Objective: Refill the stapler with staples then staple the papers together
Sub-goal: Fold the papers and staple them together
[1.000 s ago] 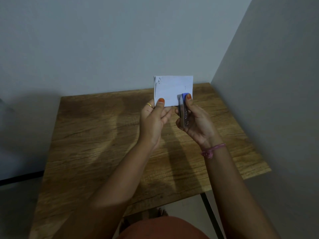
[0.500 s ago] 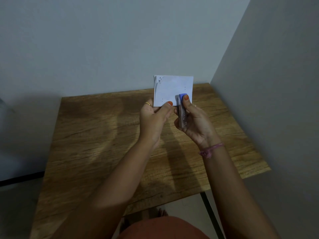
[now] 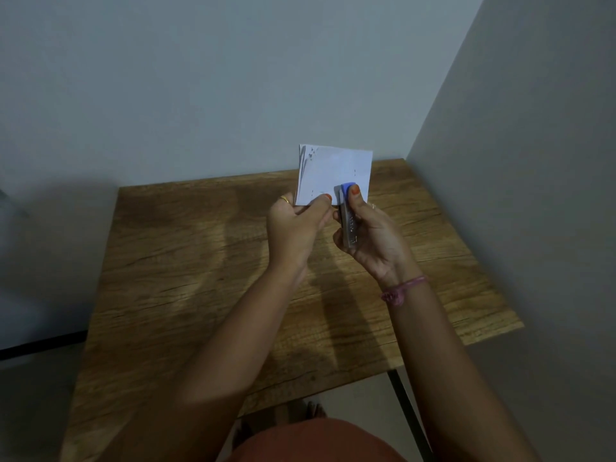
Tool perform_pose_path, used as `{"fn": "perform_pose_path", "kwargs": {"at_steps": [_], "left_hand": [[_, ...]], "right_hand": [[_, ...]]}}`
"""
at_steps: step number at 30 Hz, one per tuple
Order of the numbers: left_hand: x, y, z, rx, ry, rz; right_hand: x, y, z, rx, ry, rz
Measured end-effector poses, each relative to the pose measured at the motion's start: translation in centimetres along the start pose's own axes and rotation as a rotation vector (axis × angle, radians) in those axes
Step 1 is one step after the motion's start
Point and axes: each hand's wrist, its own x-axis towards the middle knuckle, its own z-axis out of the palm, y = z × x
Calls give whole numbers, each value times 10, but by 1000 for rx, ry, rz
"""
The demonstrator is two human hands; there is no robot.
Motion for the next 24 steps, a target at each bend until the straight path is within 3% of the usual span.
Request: {"fn": "perform_pose_path", "kwargs": {"at_steps": [7,24], "left_hand": [[-4,-4,10,-173,-157,-46],[4,-5,16,-245,-74,-63]], "right_hand": [[0,0,11,-13,30,-28],[7,4,25,-195,208,-163]]}}
